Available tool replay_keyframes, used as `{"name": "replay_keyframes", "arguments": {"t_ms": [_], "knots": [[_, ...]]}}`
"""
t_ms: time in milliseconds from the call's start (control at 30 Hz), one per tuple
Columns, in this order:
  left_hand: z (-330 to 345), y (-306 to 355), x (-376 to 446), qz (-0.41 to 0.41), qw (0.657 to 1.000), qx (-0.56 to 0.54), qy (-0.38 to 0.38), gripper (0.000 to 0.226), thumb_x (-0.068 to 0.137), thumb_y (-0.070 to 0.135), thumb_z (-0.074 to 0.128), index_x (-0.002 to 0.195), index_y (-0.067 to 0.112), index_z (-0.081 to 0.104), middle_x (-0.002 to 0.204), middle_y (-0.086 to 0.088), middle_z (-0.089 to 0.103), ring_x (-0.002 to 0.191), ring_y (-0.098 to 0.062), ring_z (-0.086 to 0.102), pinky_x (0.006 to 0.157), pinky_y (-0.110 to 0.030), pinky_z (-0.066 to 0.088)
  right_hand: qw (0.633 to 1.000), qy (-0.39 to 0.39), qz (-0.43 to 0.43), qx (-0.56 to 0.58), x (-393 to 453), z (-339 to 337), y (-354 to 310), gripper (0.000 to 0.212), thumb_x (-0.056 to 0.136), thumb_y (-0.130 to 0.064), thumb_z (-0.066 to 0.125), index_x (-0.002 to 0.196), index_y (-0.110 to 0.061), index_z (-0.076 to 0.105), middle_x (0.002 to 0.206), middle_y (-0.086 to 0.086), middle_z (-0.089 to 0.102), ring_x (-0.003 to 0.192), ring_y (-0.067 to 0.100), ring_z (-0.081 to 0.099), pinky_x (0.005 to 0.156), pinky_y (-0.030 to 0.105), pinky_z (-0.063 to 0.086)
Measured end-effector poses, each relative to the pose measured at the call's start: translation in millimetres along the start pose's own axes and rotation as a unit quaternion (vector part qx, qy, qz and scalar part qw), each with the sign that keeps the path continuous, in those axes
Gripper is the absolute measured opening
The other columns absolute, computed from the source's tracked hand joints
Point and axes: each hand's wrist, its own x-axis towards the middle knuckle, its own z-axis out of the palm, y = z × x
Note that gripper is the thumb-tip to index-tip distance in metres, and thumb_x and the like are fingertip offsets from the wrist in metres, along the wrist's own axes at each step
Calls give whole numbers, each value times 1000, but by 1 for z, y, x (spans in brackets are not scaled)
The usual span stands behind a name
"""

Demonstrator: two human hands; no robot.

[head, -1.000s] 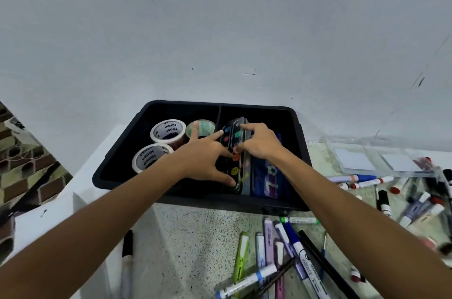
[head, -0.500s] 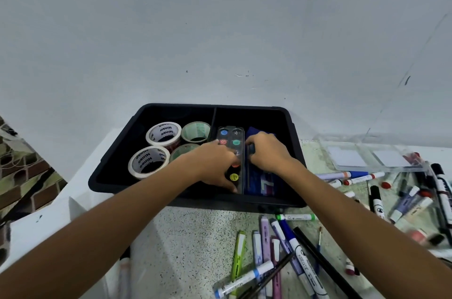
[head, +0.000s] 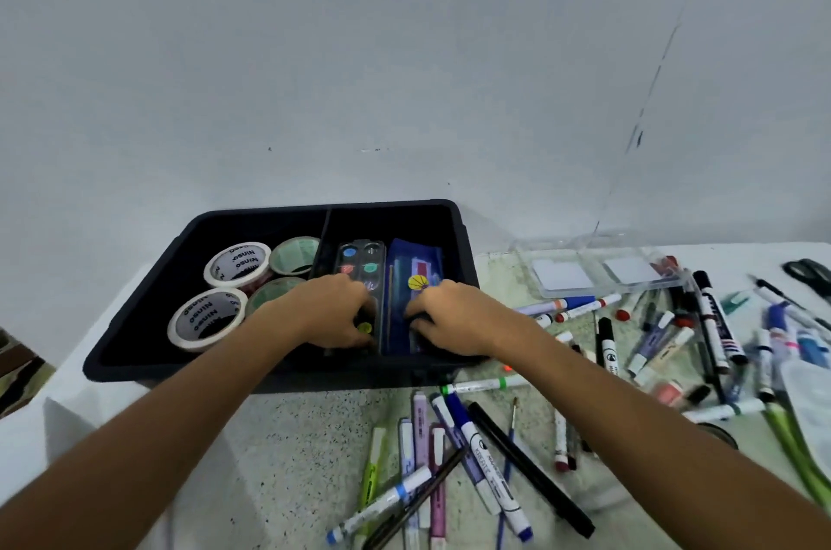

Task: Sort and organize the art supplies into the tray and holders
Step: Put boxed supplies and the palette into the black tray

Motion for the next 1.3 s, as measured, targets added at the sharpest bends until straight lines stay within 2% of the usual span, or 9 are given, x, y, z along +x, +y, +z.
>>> {"name": "replay_keyframes", "arguments": {"t_ms": [167, 267, 400, 600, 800, 1000, 1100, 1233, 1300], "knots": [[-3, 25, 4, -52, 997, -36, 50, 38, 87, 46, 62, 118, 24, 64, 114, -1, 65, 112, -22, 55, 88, -35, 48, 991, 51, -54, 114, -32, -8, 14, 26, 95, -19, 52, 115, -17, 68, 109, 2, 71, 101, 21, 62, 85, 39, 51], [-7, 46, 9, -38, 988, -78, 126, 40, 85, 46, 62, 116, 22, 66, 112, -1, 66, 107, -22, 59, 89, -37, 48, 974, 122, -54, 185, -55, -18, 30, 23, 93, -15, 57, 113, -12, 69, 108, 3, 70, 95, 16, 62, 83, 31, 50], [-26, 101, 28, 14, 981, -97, 169, 43, 84, 47, 61, 115, 18, 66, 112, -1, 66, 106, -22, 60, 89, -36, 48, 960, 156, 28, 232, -104, -28, 76, 23, 94, -17, 59, 114, -11, 69, 111, 2, 69, 97, 9, 62, 84, 25, 50], [-39, 219, 81, 116, 978, -126, 120, 48, 83, 51, 60, 123, 24, 62, 121, 2, 63, 111, -17, 55, 89, -30, 43, 940, 186, 208, 194, -213, -24, 153, 27, 91, -17, 61, 116, -15, 68, 111, 4, 68, 99, 15, 61, 85, 30, 49], [-15, 341, 132, 269, 954, -109, 69, 72, 74, 61, 67, 136, 29, 49, 138, 0, 49, 130, -19, 38, 105, -37, 34, 881, 239, 384, 137, -337, -1, 199, 33, 86, -20, 67, 119, -16, 66, 125, 2, 63, 117, 20, 55, 97, 30, 42], [12, 419, 163, 325, 944, -51, 31, 112, 56, 84, 59, 149, 39, 18, 161, -1, -2, 146, -23, -13, 116, -54, -7, 809, 238, 525, 111, -416, 30, 208, 57, 79, -49, 67, 129, -23, 57, 140, 4, 49, 131, 26, 41, 103, 38, 39], [20, 434, 170, 324, 946, -15, 20, 122, 50, 89, 58, 150, 41, 8, 160, -1, -13, 144, -28, -22, 112, -60, -13, 795, 213, 558, 105, -430, 41, 208, 67, 81, -57, 64, 138, -27, 46, 151, 3, 35, 138, 23, 30, 106, 36, 32], [25, 435, 171, 325, 945, -18, 29, 128, 41, 96, 49, 149, 42, 10, 161, -2, -8, 145, -29, -13, 115, -56, -10, 792, 237, 549, 122, -432, 44, 204, 69, 82, -56, 63, 141, -25, 45, 149, 1, 36, 134, 21, 37, 101, 31, 35], [25, 432, 171, 327, 944, -39, 32, 124, 46, 89, 61, 149, 42, 11, 160, 0, -6, 145, -29, -10, 117, -53, -3, 789, 258, 540, 136, -430, 46, 204, 70, 80, -54, 67, 139, -24, 46, 149, 1, 36, 133, 21, 38, 98, 31, 38]]}}
